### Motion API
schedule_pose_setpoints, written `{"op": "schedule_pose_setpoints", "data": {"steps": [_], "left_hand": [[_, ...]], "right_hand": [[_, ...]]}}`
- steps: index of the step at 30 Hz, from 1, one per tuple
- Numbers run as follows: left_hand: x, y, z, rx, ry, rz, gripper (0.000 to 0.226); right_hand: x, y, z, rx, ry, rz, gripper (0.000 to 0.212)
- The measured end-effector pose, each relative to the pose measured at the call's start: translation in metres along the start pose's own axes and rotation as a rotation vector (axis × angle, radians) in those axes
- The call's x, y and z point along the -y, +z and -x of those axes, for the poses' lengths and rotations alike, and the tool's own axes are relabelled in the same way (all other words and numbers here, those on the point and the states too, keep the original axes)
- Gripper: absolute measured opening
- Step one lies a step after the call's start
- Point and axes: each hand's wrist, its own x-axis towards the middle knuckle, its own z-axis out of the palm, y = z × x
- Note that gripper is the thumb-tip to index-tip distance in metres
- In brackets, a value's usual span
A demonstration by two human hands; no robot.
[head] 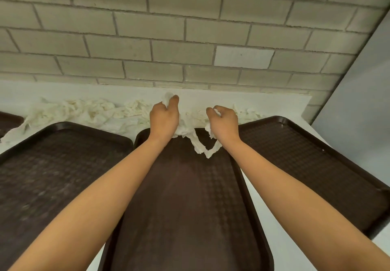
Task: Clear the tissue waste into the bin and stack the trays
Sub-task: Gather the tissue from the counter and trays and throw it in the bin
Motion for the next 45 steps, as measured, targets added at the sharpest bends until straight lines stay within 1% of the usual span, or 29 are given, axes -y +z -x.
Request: {"op": "schedule_pose_setpoints", "data": {"steps": [3,7,11,15,19,22,29,35,40,45], "left_hand": [[-0.003,-0.010,0.019,-0.005,-0.013,0.007,0.046],[-0.009,-0.025,0.054,0.030,0.016,0.026,0.038],[-0.018,-0.041,0.095,0.061,-0.008,0.013,0.038],[-0.024,-0.049,0.137,0.083,-0.048,0.029,0.038],[-0.028,-0.048,0.177,0.112,-0.097,0.048,0.035],[-0.031,-0.044,0.204,0.137,-0.097,0.027,0.034],[-0.045,-0.021,0.264,0.201,-0.112,0.078,0.035],[-0.050,0.012,0.333,0.191,-0.138,0.082,0.036],[-0.038,0.036,0.395,0.176,-0.165,0.077,0.039],[-0.019,0.055,0.443,0.184,-0.186,-0.089,0.024]], "right_hand": [[0.007,-0.008,0.020,-0.030,-0.031,0.029,0.041],[0.017,-0.019,0.055,-0.060,-0.015,0.042,0.035],[0.028,-0.035,0.096,-0.081,0.018,0.030,0.033],[0.032,-0.052,0.139,-0.131,0.047,0.003,0.041],[0.031,-0.073,0.175,-0.167,0.068,-0.006,0.044],[0.030,-0.091,0.196,-0.180,0.065,-0.008,0.044],[0.028,-0.145,0.241,-0.174,0.052,0.007,0.031],[0.009,-0.208,0.286,-0.135,0.074,0.030,0.045],[-0.024,-0.247,0.323,-0.083,0.106,0.034,0.042],[-0.057,-0.275,0.356,-0.047,0.145,0.074,0.047]]}}
